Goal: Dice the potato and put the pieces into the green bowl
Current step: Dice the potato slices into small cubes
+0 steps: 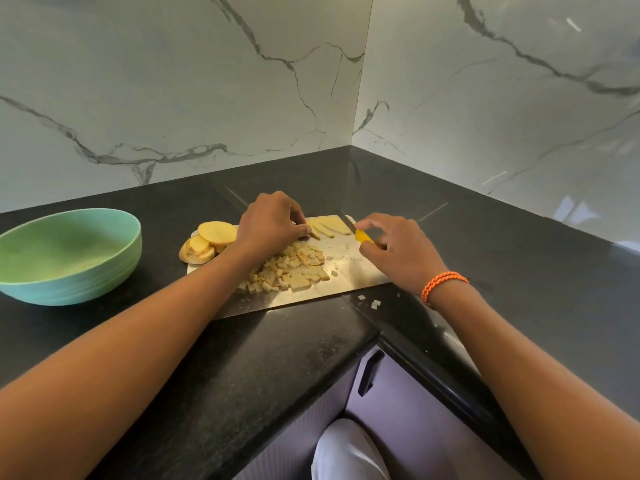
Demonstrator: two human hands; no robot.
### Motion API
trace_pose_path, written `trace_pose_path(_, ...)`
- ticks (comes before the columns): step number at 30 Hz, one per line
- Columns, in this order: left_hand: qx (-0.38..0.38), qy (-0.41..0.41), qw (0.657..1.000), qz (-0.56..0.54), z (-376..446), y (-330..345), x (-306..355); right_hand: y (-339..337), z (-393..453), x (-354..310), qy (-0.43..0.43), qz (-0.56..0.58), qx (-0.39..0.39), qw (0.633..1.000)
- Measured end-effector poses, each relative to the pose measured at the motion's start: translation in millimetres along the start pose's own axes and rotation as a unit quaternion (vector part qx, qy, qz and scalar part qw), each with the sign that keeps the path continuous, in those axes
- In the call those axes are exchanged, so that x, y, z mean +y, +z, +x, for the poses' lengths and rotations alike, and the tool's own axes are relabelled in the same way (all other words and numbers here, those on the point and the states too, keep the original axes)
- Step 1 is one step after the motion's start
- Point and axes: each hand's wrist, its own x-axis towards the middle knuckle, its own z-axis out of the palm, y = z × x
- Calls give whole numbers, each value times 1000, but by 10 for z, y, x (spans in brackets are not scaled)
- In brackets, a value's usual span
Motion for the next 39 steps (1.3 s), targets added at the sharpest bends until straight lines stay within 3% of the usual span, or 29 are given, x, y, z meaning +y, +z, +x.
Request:
trace_pose_path(6,-8,35,998,43,-15,-20,28,116,40,177,34,-8,77,996)
trace_pose_path(15,15,73,996,39,126,-44,118,167,121,153,46,-51,82,994)
trace_pose_path(20,-171,107,979,4,352,33,216,164,124,155,51,-51,87,994)
trace_pose_path(25,-251,99,963,-2,507,120,243,159,130,159,59,-43,82,994)
trace_pose_path(39,-120,92,985,85,181,33,103,178,118,130,49,-60,49,996)
